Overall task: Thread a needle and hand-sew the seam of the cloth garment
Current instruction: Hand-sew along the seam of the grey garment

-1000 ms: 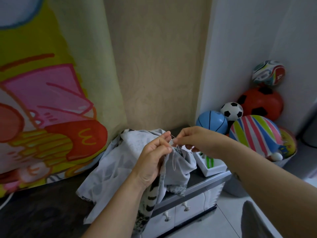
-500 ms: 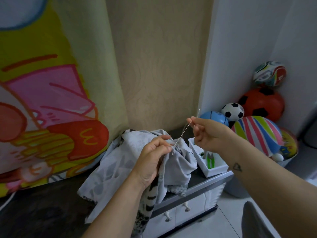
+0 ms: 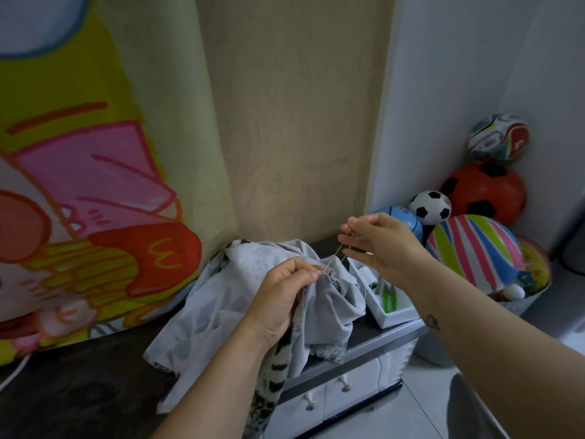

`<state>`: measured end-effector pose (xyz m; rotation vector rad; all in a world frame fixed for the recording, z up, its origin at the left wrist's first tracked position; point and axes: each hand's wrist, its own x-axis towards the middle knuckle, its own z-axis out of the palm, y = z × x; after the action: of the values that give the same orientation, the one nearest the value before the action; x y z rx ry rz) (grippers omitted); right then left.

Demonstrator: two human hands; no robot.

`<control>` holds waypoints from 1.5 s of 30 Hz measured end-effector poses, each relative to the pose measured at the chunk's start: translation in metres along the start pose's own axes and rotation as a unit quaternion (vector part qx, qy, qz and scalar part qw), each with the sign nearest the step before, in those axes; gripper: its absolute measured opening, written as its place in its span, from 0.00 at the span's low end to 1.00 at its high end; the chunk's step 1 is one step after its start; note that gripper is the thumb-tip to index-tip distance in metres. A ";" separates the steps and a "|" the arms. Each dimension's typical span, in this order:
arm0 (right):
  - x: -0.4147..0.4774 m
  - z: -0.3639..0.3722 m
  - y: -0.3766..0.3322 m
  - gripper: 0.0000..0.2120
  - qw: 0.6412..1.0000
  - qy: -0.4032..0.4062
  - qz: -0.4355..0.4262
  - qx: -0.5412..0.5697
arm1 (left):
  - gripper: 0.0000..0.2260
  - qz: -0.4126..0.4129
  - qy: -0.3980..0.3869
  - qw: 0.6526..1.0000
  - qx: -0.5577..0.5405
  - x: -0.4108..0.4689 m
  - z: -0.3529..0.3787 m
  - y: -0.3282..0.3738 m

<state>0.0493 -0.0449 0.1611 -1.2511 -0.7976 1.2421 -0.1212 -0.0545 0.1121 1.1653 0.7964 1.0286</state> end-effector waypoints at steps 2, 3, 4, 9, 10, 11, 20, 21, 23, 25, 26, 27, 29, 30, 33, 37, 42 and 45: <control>-0.002 0.000 -0.001 0.06 0.998 -0.034 -0.003 -0.044 | 0.20 0.002 0.008 1.000 -0.002 0.001 -0.001 -0.001; -0.005 -0.001 -0.001 0.06 0.995 -0.060 -0.001 -0.076 | 0.17 0.004 0.012 1.000 -0.003 0.002 -0.001 -0.001; -0.007 -0.002 -0.002 0.06 0.989 -0.091 -0.001 -0.114 | 0.13 0.006 0.014 1.000 -0.003 0.002 -0.002 -0.002; -0.021 -0.007 0.001 0.05 0.939 -0.213 -0.022 -0.271 | 0.14 0.010 0.019 1.000 0.014 0.003 -0.007 -0.004; -0.021 -0.007 0.002 0.05 0.933 -0.217 -0.027 -0.285 | 0.14 0.010 0.021 0.999 0.022 0.003 -0.008 -0.004; -0.022 -0.007 0.003 0.05 0.929 -0.214 -0.035 -0.300 | 0.11 0.011 0.020 0.999 0.033 0.003 -0.008 -0.004; -0.015 -0.015 0.008 0.08 0.925 -0.169 -0.099 -0.325 | 0.07 0.024 0.006 0.993 0.117 0.005 -0.013 -0.004; -0.015 -0.016 0.009 0.08 0.928 -0.162 -0.105 -0.317 | 0.08 0.026 0.006 0.991 0.129 0.006 -0.014 -0.004; -0.016 -0.018 0.010 0.08 0.935 -0.148 -0.114 -0.302 | 0.07 0.032 0.003 0.986 0.162 0.006 -0.016 -0.003; -0.015 -0.020 0.010 0.08 0.936 -0.147 -0.114 -0.299 | 0.06 0.033 0.000 0.980 0.198 0.006 -0.016 -0.002; -0.015 -0.021 0.010 0.08 0.934 -0.150 -0.112 -0.304 | 0.05 0.033 0.001 0.977 0.210 0.007 -0.016 -0.001; -0.014 -0.022 0.009 0.08 0.932 -0.154 -0.108 -0.309 | 0.05 0.033 0.005 0.975 0.219 0.007 -0.016 -0.001; -0.013 -0.025 0.008 0.08 0.929 -0.161 -0.102 -0.316 | 0.04 0.034 0.011 0.972 0.231 0.008 -0.016 -0.001; -0.013 -0.027 0.008 0.07 0.926 -0.163 -0.100 -0.325 | 0.04 0.033 0.011 0.972 0.234 0.008 -0.015 -0.001; -0.012 -0.032 0.007 0.07 0.904 -0.163 -0.094 -0.385 | 0.04 0.034 0.003 0.971 0.238 0.007 -0.013 -0.003; -0.010 -0.036 -0.001 0.05 0.872 -0.188 -0.083 -0.444 | 0.07 0.045 -0.006 0.969 0.242 0.006 -0.009 -0.007; -0.003 -0.029 -0.004 0.06 0.804 -0.178 -0.167 -0.542 | 0.09 0.048 -0.009 0.971 0.235 0.006 -0.010 -0.009; 0.000 -0.023 -0.001 0.05 0.757 -0.191 -0.189 -0.596 | 0.09 0.041 -0.007 0.971 0.237 0.006 -0.010 -0.010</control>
<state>0.0716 -0.0500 0.1572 -1.6562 -2.2466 0.5538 -0.1264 -0.0459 0.1003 1.6216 1.0233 0.9198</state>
